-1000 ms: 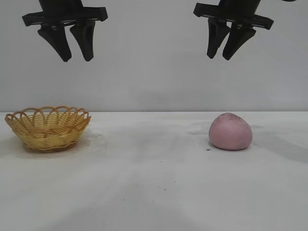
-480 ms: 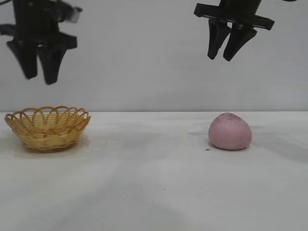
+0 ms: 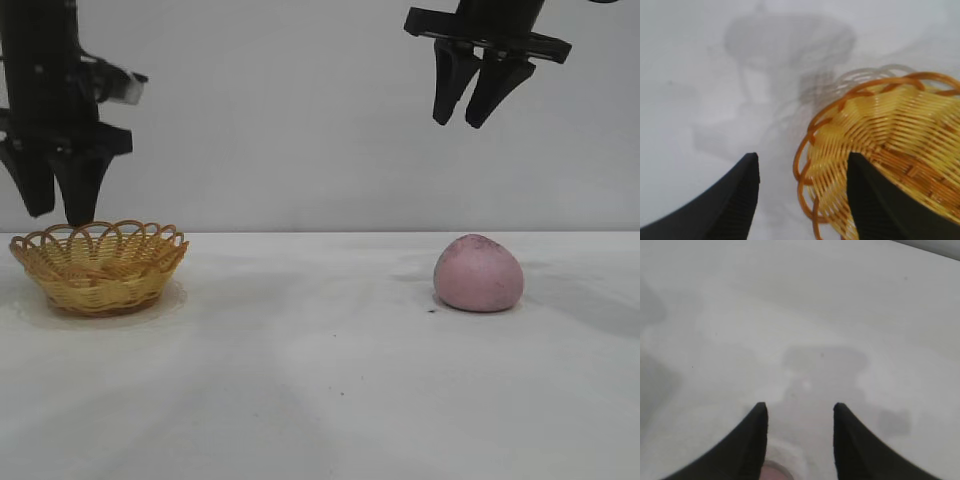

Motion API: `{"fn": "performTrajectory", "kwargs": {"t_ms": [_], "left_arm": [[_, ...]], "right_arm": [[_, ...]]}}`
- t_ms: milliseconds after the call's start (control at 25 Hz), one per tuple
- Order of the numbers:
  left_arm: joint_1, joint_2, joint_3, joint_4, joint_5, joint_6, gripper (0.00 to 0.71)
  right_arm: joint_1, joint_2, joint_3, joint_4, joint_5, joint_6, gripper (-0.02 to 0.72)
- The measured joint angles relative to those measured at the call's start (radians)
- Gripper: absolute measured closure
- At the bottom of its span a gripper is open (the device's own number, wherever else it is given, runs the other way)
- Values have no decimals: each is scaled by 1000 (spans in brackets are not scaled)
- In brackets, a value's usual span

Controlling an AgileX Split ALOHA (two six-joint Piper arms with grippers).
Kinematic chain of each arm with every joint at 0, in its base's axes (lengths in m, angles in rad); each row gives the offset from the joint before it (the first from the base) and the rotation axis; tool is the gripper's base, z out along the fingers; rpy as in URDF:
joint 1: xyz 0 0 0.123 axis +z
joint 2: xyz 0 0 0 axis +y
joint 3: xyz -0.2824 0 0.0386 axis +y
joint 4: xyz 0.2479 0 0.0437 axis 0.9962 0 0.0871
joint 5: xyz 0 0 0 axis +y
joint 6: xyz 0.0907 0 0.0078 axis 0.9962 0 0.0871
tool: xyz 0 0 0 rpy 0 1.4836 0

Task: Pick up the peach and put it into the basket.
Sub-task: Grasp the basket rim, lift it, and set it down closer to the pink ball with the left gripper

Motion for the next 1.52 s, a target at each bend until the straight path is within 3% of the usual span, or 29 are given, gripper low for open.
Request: {"fn": "performTrajectory", "kwargs": {"t_ms": [120, 280, 320, 480, 520, 600, 760, 960, 1200, 1520], "left_arm": [[0, 24, -7, -17, -23, 9, 322], [2, 44, -19, -43, -19, 11, 611], [2, 44, -21, -60, -19, 1, 642], [6, 39, -22, -144, -15, -83, 639], [7, 34, -6, -196, -22, -93, 710], [7, 2, 58, -306, -64, -105, 710], [5, -121, 307, -517, -224, -85, 710], [-45, -275, 552, -719, -406, -47, 710], [-116, -292, 574, -814, -465, -41, 710], [-124, -255, 579, -831, -466, -41, 710]], "right_arm": [[0, 0, 0, -4, 1, 0, 398], [0, 0, 0, -6, 2, 0, 398], [0, 0, 0, -8, 3, 0, 398], [0, 0, 0, -10, 3, 0, 398], [0, 0, 0, -10, 3, 0, 398], [0, 0, 0, -10, 3, 0, 398], [0, 0, 0, -14, 3, 0, 398], [0, 0, 0, -14, -1, -2, 398], [0, 0, 0, -14, -2, -2, 398], [0, 0, 0, -14, 4, -2, 398]]}}
